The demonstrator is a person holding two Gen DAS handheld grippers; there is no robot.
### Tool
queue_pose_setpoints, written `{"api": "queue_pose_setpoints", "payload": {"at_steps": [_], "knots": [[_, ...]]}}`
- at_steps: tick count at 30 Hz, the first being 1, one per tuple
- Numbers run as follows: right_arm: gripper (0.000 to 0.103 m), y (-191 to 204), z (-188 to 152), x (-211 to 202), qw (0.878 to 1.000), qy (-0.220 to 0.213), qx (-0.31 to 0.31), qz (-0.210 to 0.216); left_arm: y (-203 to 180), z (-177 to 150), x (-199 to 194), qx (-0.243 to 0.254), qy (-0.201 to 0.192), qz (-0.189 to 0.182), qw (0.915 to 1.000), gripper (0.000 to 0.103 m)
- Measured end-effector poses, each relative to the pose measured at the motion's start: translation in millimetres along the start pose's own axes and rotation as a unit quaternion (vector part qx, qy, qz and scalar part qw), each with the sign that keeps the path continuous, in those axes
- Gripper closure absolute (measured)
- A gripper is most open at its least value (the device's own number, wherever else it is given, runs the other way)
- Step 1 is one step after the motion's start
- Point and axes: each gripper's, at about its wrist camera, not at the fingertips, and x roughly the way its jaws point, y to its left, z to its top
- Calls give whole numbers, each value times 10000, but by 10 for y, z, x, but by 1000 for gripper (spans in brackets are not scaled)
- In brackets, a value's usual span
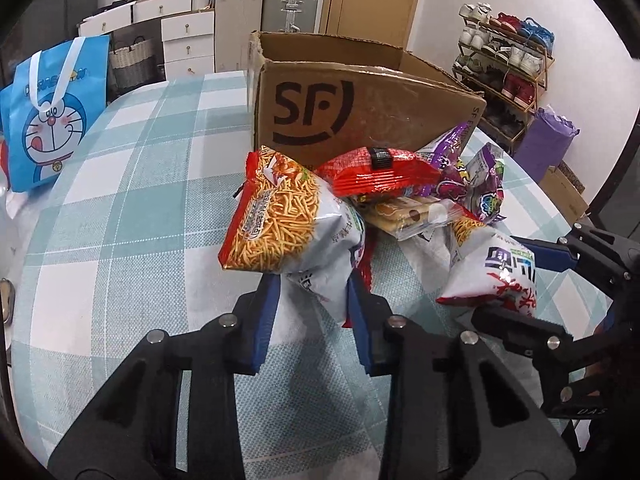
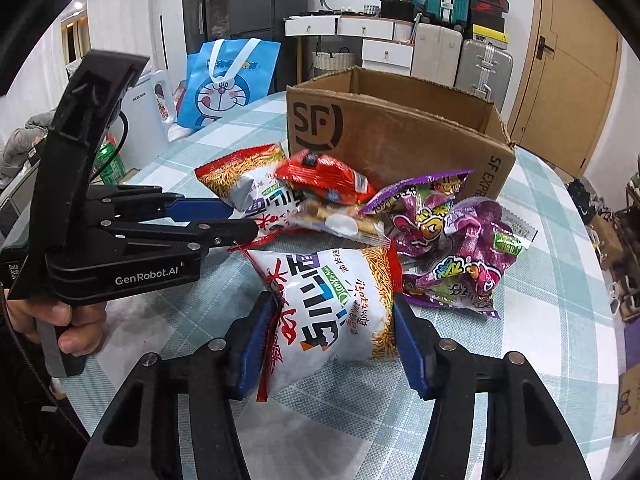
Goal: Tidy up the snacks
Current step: 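Grasp a white noodle-snack bag with each gripper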
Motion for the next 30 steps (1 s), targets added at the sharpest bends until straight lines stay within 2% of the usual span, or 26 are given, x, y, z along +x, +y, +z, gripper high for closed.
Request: {"api": "queue_pose_setpoints", "payload": {"at_steps": [8,16,17,19,20,21,22,27,28,29,30], "knots": [[45,15,49,-118,9999,-153,7,0,40,-89,-186,-90,-150,36,9998,73],[45,-7,60,-180,9998,-217,34,-27,39,-152,-240,-109,-87,-34,9999,72],[45,-11,63,-186,9997,-224,37,-34,49,-143,-231,-134,-80,-17,9999,71],[45,-14,64,-195,9997,-235,45,-47,61,-120,-206,-204,-31,28,9998,61],[45,-19,65,-199,9997,-240,47,-47,73,-103,-182,-252,4,10,9997,48],[45,-24,64,-203,9997,-246,46,-56,90,-82,-153,-316,14,-15,9995,39],[45,-32,64,-203,9996,-252,49,-67,106,-65,-125,-378,36,-30,9993,37],[45,-86,60,-207,9996,-262,103,-103,180,43,86,-725,278,-241,9967,38],[45,-97,63,-203,9995,-266,113,-111,183,59,107,-759,255,-307,9963,42],[45,-107,61,-205,9995,-272,129,-120,179,73,119,-764,234,-301,9963,51],[45,-120,60,-206,9994,-279,150,-127,176,84,128,-775,217,-310,9963,54]]}}
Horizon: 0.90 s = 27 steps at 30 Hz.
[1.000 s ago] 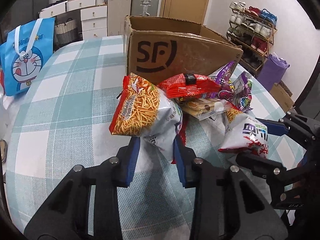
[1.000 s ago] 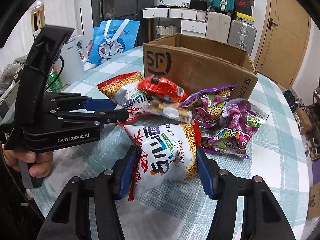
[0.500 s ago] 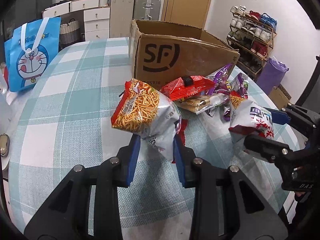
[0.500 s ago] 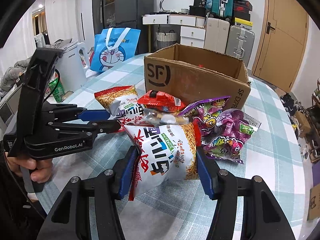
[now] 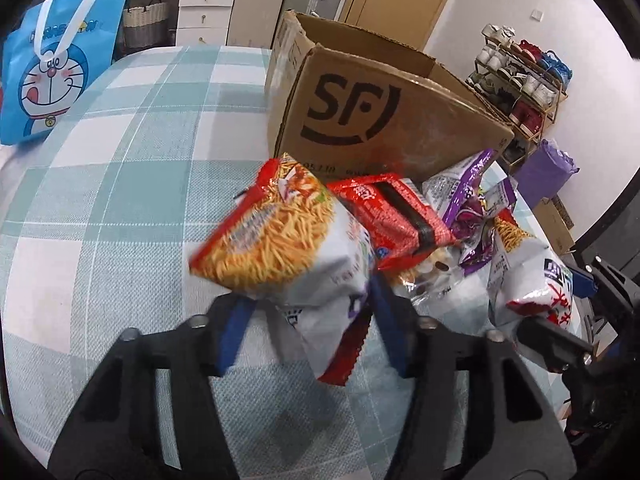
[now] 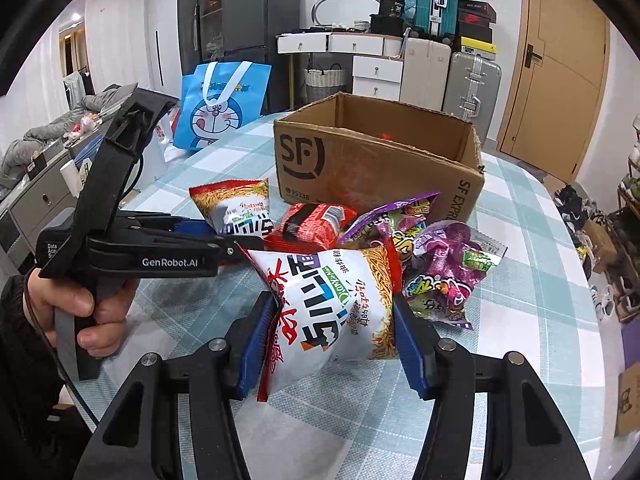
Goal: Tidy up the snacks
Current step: 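Grasp a white noodle-snack bag with each gripper, then lift both held noodle bags and carry them over the box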
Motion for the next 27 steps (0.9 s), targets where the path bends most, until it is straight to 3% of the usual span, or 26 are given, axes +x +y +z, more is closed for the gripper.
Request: {"api": "queue_pose_setpoints", "payload": {"at_steps": [8,17,27], "knots": [[45,-48,9,-6,9999,-104,95,-6,21,-28,-146,-1,-279,133,9995,58],[45,-112,103,-131,9984,-497,255,4,-89,-6,-533,267,-781,416,9957,58],[45,-192,239,-241,9968,-723,327,-115,-246,75,-820,387,-1085,333,9928,58]]}}
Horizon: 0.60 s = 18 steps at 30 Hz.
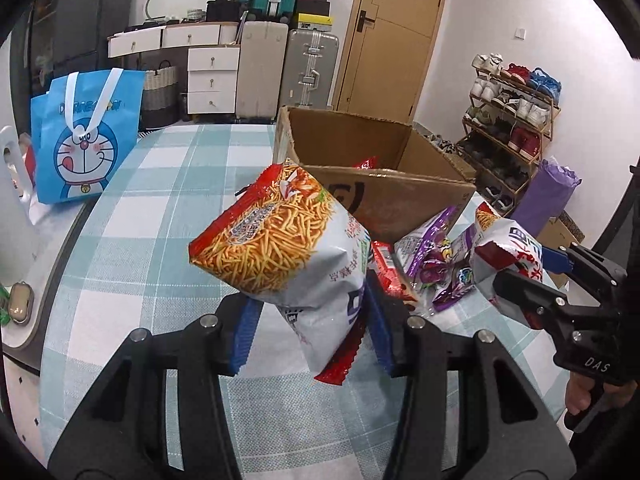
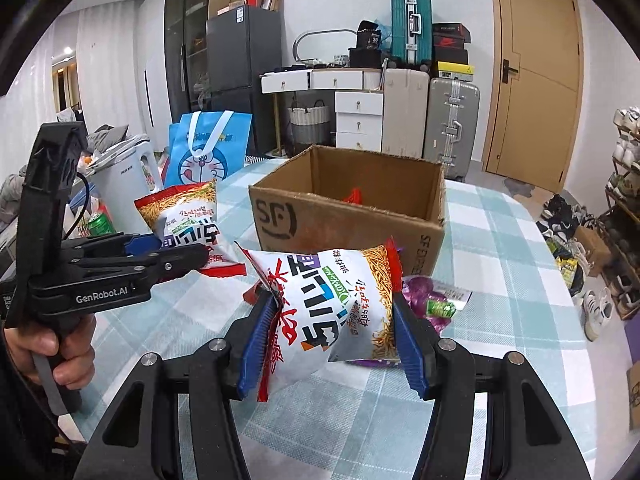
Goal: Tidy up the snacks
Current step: 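Lift both held noodle bags and carry them over the box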
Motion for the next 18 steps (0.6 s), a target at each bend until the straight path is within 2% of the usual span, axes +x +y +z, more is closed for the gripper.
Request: {"api": "queue_pose_setpoints", "payload": {"at_steps": [18], "knots": [[45,-268,468,169,9985,-388,397,-15,-437,534,-4,294,-334,-131,9989,58]]}}
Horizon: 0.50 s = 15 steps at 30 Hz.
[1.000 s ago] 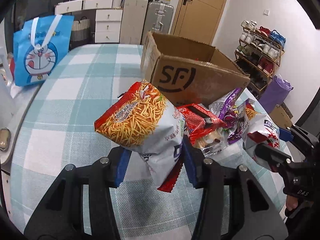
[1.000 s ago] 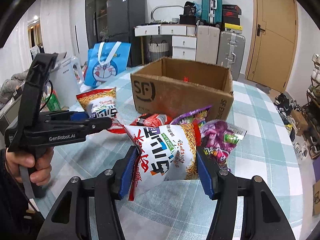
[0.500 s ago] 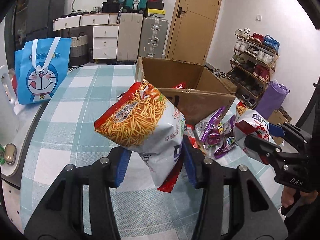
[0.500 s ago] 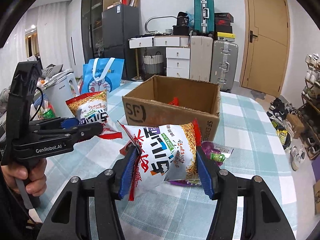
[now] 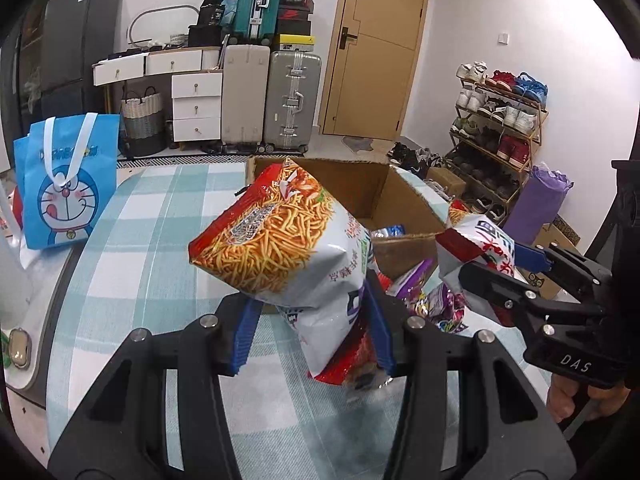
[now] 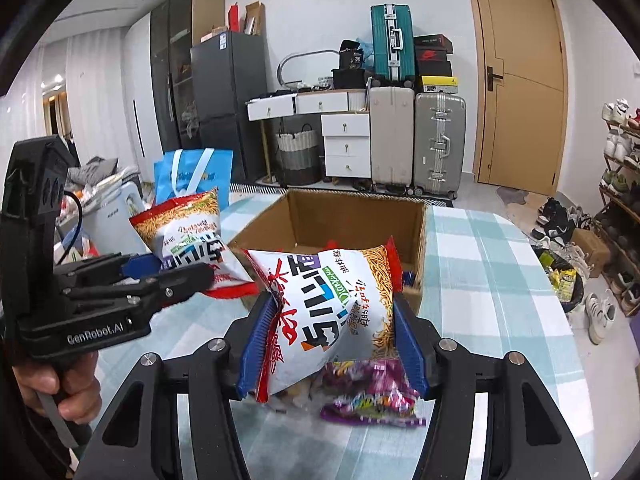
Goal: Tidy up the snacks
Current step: 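Lift both held noodle bags and carry them over the box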
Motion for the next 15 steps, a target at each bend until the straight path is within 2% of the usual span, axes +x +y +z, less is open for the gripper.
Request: {"api": "queue_pose_setpoints", "payload": {"at_steps": [15], "knots": [[44,-293,324,398,9987,-58,504,109,-150,474,392,96,-56,72,9999,58]]}}
